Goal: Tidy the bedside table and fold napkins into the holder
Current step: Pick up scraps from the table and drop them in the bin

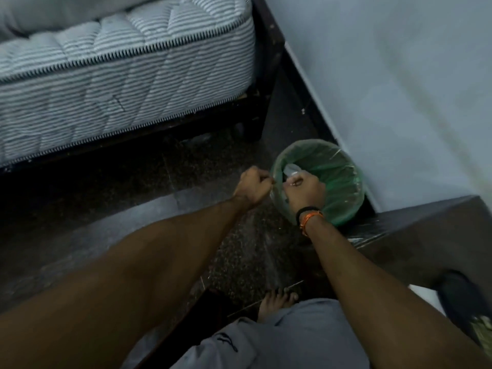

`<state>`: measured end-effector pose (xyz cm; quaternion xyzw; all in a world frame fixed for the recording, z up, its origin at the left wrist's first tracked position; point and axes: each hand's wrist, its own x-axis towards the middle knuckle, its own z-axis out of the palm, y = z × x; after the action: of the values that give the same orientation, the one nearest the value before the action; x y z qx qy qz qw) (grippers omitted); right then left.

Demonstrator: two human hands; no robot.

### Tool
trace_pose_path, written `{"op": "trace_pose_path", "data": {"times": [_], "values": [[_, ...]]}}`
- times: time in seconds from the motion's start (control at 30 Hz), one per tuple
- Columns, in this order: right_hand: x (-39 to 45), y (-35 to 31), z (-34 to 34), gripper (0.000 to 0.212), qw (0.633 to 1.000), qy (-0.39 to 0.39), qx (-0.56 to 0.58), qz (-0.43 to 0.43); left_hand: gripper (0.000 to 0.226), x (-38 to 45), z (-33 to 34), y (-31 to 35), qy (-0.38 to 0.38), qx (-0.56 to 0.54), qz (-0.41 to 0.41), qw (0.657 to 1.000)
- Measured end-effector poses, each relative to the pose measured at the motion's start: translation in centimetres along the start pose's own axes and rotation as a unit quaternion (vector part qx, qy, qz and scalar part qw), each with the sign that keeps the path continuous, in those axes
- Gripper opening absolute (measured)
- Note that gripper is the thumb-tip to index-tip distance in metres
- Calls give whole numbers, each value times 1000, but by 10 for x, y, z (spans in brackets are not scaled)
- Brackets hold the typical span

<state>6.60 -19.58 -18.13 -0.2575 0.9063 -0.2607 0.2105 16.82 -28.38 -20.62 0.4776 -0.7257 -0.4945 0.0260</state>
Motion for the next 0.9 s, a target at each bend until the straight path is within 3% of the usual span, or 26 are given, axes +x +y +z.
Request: {"op": "trace_pose_path", "data": {"times": [0.27, 0.4, 0.73, 0.9], "values": [[25, 15, -66, 8, 997, 19, -18, 77, 45, -3, 1, 71, -69, 27, 61, 995], [31, 25, -86, 30, 995, -33, -20, 90, 37, 10, 10, 72, -92, 49, 40, 994], [-28, 41, -138, 25, 991, 76, 37, 104, 12, -35, 32, 99, -105, 144, 97, 979], [-66, 43, -182, 25, 984, 166, 48, 40, 30, -81, 52, 138, -112, 155, 172, 966]]}}
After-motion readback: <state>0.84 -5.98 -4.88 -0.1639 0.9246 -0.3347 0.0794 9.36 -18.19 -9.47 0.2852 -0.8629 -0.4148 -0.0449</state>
